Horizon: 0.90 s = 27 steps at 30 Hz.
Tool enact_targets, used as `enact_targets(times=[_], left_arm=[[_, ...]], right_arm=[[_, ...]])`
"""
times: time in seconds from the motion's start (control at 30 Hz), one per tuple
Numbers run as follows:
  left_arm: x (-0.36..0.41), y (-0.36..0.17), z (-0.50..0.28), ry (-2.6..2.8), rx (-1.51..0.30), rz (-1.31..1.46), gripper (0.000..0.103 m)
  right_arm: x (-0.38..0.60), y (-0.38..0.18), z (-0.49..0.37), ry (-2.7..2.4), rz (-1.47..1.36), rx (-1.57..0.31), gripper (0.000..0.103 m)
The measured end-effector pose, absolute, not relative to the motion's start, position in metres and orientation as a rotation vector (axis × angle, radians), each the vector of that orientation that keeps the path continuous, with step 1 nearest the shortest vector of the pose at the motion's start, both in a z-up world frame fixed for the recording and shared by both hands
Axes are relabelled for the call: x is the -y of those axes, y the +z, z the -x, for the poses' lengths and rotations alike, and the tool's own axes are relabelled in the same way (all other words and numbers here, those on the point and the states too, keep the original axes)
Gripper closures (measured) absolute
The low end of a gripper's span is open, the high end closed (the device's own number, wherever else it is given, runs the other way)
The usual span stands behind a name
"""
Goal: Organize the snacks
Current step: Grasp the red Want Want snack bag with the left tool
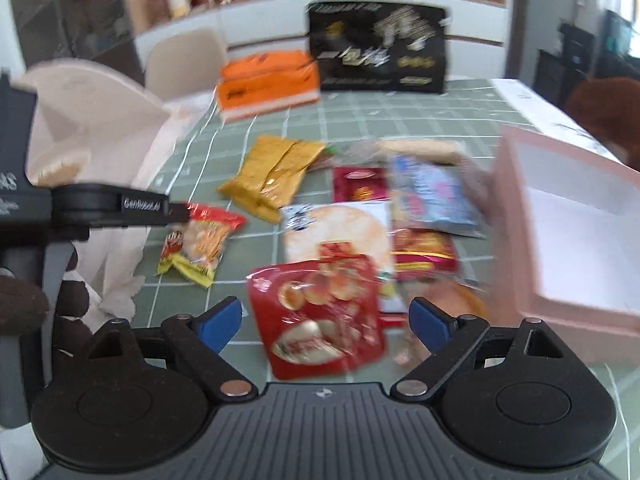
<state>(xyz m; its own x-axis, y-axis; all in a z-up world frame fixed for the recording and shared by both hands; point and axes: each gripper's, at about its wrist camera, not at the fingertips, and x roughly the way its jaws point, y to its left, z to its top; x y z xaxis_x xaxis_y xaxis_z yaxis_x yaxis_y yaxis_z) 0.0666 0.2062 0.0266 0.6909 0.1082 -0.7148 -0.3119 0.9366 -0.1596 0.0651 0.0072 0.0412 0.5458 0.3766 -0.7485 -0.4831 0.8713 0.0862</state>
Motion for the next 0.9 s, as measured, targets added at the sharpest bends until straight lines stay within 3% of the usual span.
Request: enact_targets(times=[0.07, 0.2, 0.47, 0.73, 0.8, 0.9], left_arm=[[-0.201, 0.026, -0.069, 0.197, -0.774, 0.272, 0.079], [-0.182, 0.023, -0.064, 0.031, -0.776, 0.241, 0.079], [-0.126, 0.021, -0.04, -0.187, -0.829, 0.146, 0.077], [-0.128, 0.029, -0.012, -0.075, -0.916, 0.163, 0.074], [-0.132, 0.029, -0.003, -0.039, -0.923, 0.191, 0.074], [-0.132, 0.027, 0.008, -0.006, -0.917, 0.26, 0.074]], right_arm=[[-0.016, 0.029, -0.071, 0.501, 0.182, -0.9, 0.012], [-0.001, 0.023, -0.064, 0.496, 0.174, -0.94, 0.03], [0.063, 0.032, -0.028, 0.475, 0.059, -0.969, 0.032], [0.114, 0.039, -0.011, 0.398, 0.053, -0.93, 0.032], [0.127, 0.04, -0.007, 0.389, 0.039, -0.921, 0.038], [0.141, 0.036, -0.005, 0.352, 0.052, -0.935, 0.039]])
